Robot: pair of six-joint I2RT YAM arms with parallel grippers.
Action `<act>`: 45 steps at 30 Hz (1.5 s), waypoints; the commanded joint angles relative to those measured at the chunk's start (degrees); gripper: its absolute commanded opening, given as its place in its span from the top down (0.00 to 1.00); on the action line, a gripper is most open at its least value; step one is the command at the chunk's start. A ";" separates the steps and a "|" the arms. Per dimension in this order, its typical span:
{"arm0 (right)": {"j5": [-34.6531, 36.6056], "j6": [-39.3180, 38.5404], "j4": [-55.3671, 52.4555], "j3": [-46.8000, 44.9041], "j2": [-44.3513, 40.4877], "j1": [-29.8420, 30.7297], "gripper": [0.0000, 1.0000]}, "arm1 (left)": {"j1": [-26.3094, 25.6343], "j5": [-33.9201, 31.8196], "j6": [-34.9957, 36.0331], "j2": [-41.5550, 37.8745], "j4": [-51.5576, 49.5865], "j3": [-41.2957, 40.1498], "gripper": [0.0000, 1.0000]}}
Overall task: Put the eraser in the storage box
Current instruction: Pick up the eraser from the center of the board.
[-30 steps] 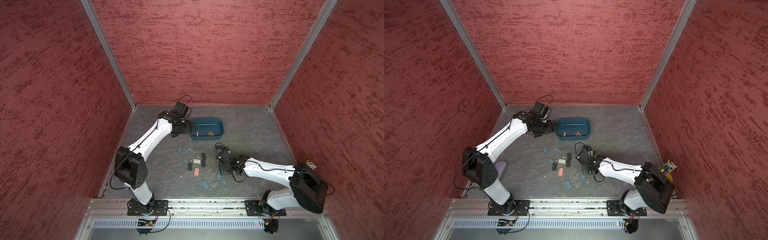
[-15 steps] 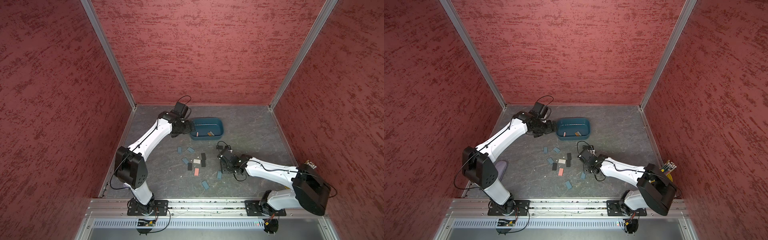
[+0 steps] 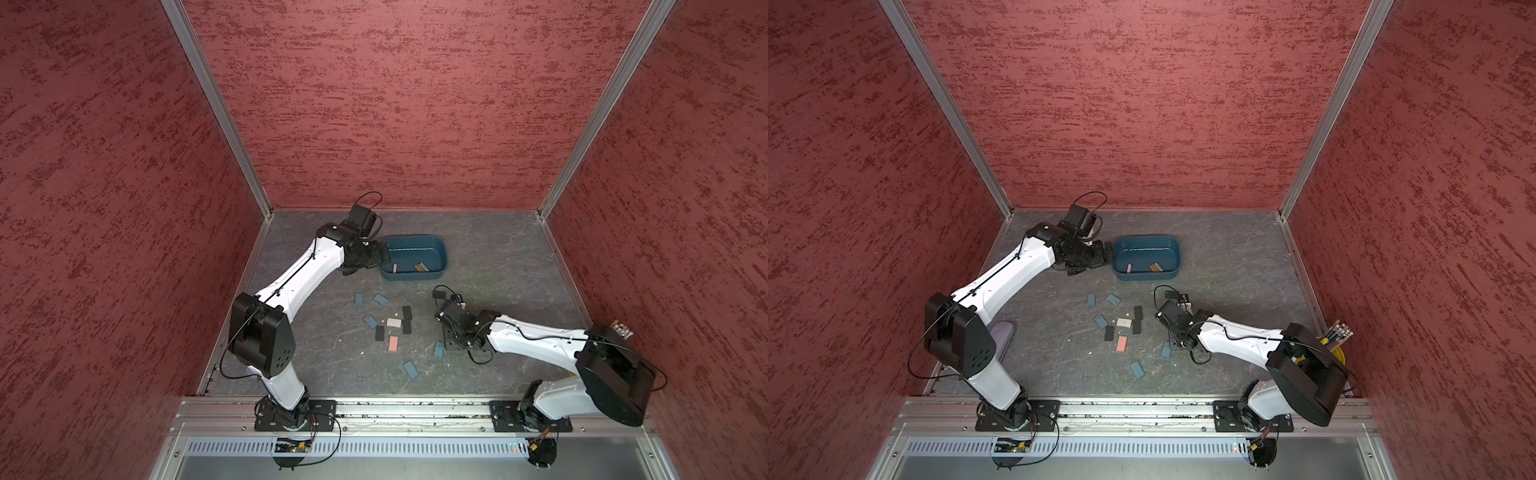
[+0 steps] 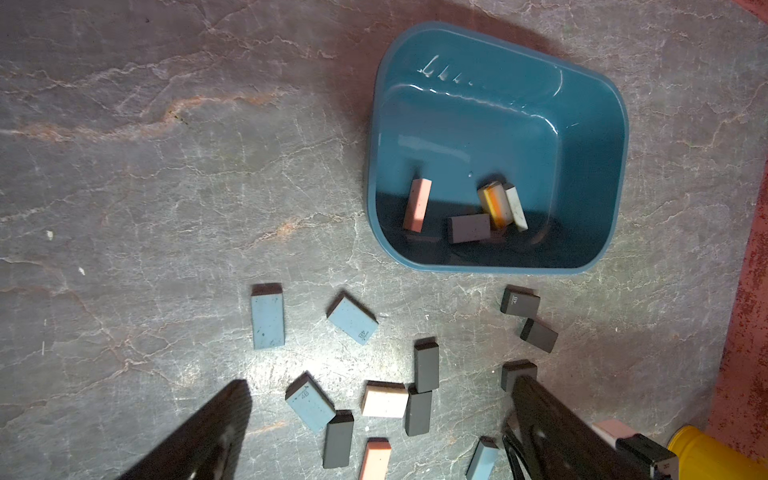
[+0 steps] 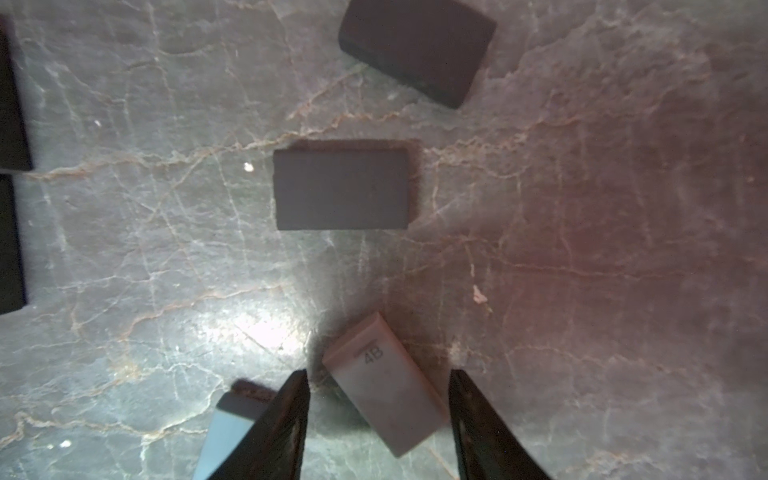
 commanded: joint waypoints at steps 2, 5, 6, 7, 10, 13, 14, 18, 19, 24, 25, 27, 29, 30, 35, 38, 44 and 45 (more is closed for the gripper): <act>0.00 0.25 0.97 -0.83 0.90 -0.31 0.48 | 0.44 0.20 0.09 -1.47 1.36 -0.40 0.00; -0.80 0.07 1.21 -0.79 1.37 -0.29 0.51 | 0.45 0.29 0.08 -1.39 1.32 -0.44 0.00; -1.09 0.00 1.37 -0.94 1.37 -0.28 0.52 | 0.45 0.27 0.13 -1.39 1.26 -0.46 0.00; -1.34 -0.06 1.56 -1.13 1.37 -0.33 0.53 | 0.46 0.29 0.13 -1.39 1.15 -0.46 0.00; -3.22 -0.38 2.62 -1.77 1.37 -0.30 0.56 | 0.48 0.27 0.17 -1.39 1.22 -0.40 0.00; -4.39 -0.31 3.33 -2.49 2.95 -0.33 0.59 | 0.54 0.46 0.17 -1.30 1.20 -0.36 0.00; -4.77 -0.30 3.67 -2.76 2.95 -0.29 0.60 | 0.61 0.60 0.18 -1.28 1.19 -0.29 0.00; -5.31 -0.01 4.05 -3.38 2.95 -0.38 0.64 | 0.62 0.86 0.17 -1.12 1.29 -0.31 0.00; -5.35 0.07 4.13 -3.46 2.95 -0.30 0.65 | 0.58 0.90 0.14 -1.08 1.30 -0.31 0.00; -5.73 -0.07 4.57 -3.62 3.77 -0.29 0.70 | 0.70 0.94 0.16 -1.04 1.21 -0.31 0.00; -5.73 -0.02 4.63 -3.60 3.91 -0.28 0.71 | 0.65 0.98 0.17 -1.04 1.24 -0.31 0.00; -5.58 -0.02 4.63 -3.68 4.20 -0.26 0.75 | 0.74 0.84 0.17 -1.09 1.19 -0.22 0.00; -5.43 0.16 4.67 -3.53 4.44 -0.28 0.77 | 0.71 0.70 0.24 -1.19 1.20 -0.22 0.00; -5.34 0.11 4.69 -3.60 4.41 -0.28 0.78 | 0.71 0.66 0.23 -1.20 1.11 -0.22 0.00; -3.73 0.41 3.58 -2.35 4.19 -0.28 0.82 | 0.76 0.64 0.26 -1.18 1.05 -0.22 0.00; -2.86 0.51 3.05 -1.29 3.43 -0.33 0.83 | 0.71 0.61 0.17 -1.20 0.94 -0.22 0.00; -0.79 0.09 1.25 1.59 2.14 -0.30 0.83 | 0.58 0.21 0.17 -1.30 0.35 0.08 0.00; -0.69 -0.09 0.95 1.99 2.06 -0.32 0.83 | 0.45 0.03 0.24 -1.38 0.12 0.25 0.00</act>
